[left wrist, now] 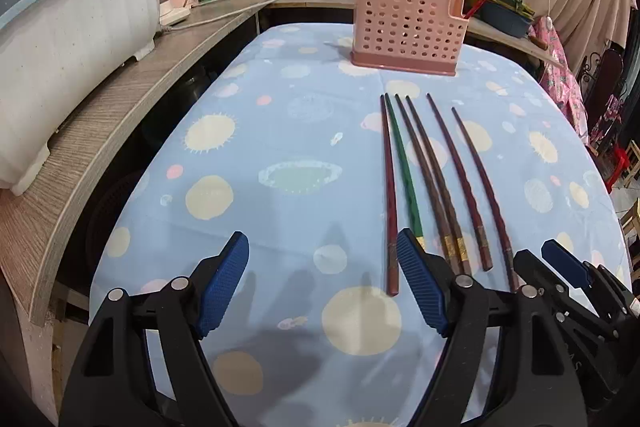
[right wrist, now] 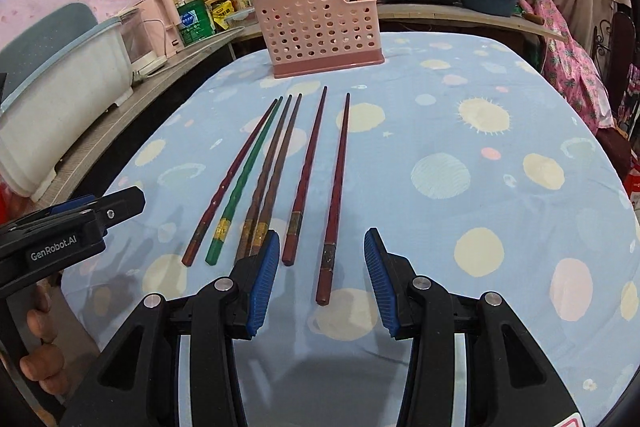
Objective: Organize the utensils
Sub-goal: 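Move both open grippers back over the remaining chopsticks, then grasp a dark red chopstick with the left gripper while the right gripper grasps another, then lift both dark red chopsticks and carry them toward the pink basket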
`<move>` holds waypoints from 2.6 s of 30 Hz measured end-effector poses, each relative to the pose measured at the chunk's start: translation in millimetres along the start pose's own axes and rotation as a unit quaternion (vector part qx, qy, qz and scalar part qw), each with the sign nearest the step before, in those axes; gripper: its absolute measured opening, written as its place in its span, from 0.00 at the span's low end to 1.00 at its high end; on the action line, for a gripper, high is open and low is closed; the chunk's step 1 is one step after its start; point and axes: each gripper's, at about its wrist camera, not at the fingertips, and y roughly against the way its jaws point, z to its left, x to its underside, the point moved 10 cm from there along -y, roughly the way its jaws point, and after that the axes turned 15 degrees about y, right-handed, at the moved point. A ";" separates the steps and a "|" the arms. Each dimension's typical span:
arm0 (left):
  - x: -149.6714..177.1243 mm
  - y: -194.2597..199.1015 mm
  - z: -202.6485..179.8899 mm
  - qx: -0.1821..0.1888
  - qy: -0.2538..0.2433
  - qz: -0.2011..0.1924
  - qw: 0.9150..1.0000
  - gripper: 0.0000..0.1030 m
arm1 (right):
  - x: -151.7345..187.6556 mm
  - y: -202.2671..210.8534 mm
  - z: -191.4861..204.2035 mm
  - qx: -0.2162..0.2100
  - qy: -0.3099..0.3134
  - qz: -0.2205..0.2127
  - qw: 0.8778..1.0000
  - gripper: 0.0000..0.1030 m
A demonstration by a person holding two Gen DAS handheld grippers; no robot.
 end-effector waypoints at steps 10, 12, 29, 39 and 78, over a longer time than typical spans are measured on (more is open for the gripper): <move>13.9 -12.5 3.5 -0.004 0.000 0.019 1.000 0.70 | 10.2 -16.1 0.5 -0.001 0.001 0.019 1.000 0.21; 15.1 -13.7 1.8 -0.002 -0.001 0.021 1.000 0.71 | 9.8 -16.7 0.3 0.001 0.004 0.019 1.000 0.19; 28.6 -33.7 -15.7 0.006 -0.008 0.043 0.999 0.74 | 12.2 -16.6 -1.6 0.012 0.005 0.014 1.000 0.07; 33.5 -46.4 -16.1 -0.001 -0.017 0.051 0.999 0.54 | 12.4 -16.1 -1.8 0.012 0.005 0.012 1.000 0.08; -71.4 69.3 -24.6 0.064 0.021 -0.036 0.997 0.07 | -116.1 94.4 -36.7 -0.012 -0.039 -0.154 0.987 0.07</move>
